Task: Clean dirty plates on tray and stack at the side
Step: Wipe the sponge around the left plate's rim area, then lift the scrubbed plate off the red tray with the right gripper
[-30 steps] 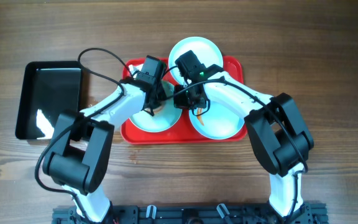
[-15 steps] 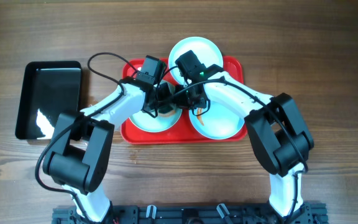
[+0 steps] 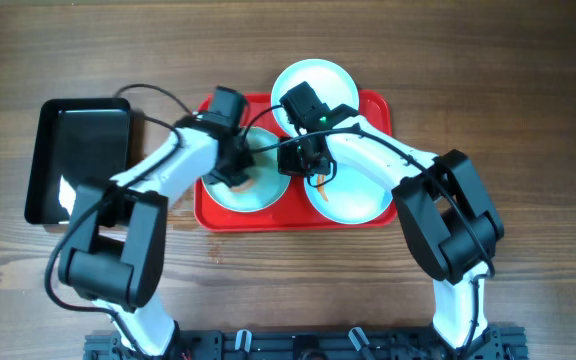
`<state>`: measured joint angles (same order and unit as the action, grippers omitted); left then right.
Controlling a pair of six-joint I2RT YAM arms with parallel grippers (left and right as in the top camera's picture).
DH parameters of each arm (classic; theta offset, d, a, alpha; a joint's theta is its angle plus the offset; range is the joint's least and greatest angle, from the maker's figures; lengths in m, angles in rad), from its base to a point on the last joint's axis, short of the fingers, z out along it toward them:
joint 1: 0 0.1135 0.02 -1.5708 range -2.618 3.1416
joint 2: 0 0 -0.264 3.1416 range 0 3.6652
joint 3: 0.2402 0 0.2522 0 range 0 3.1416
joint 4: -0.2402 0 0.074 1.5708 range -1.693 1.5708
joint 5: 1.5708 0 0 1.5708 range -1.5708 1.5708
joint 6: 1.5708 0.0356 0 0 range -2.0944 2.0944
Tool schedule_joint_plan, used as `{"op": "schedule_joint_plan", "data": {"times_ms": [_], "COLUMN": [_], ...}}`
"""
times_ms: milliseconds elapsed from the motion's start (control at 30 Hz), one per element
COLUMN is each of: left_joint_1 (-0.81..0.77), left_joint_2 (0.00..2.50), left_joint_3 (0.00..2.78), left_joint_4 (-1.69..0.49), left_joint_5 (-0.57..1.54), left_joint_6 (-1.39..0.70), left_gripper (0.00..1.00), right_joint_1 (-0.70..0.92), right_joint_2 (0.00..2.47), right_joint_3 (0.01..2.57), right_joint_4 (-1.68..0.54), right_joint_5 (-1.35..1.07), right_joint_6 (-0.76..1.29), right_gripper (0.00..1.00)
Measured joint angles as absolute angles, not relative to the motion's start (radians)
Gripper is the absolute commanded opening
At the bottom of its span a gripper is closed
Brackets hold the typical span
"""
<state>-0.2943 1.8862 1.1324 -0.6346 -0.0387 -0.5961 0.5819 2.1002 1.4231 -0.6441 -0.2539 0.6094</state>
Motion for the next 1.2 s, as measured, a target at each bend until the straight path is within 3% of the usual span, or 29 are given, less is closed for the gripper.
{"op": "schedule_joint_plan", "data": {"times_ms": [400, 667, 967, 1200], "left_joint_1": [-0.232, -0.201, -0.201, -0.152], "left_joint_2": [1.872, 1.763, 1.497, 1.459], "left_joint_3": [1.131, 1.07, 1.069, 1.068], "left_joint_4": [-0.68, -0.742, -0.849, -0.91], "left_joint_5": [-0.126, 0.096, 0.215, 0.233], "left_joint_6": [-0.588, -0.52, -0.473, -0.472], "left_gripper": [0.04, 0.04, 0.04, 0.04], "right_joint_1": [0.597, 0.601, 0.609, 0.609], "right_joint_2": [2.103, 2.103, 2.104, 2.064], "right_joint_3": [1.423, 1.426, 1.528, 1.654], "right_joint_4": [-0.626, -0.63, -0.792, -0.996], "right_joint_5": [-0.268, -0.262, -0.222, -0.047], "right_joint_6": [0.617, 0.607, 0.566, 0.522], "right_gripper": [0.04, 0.04, 0.04, 0.04]}}
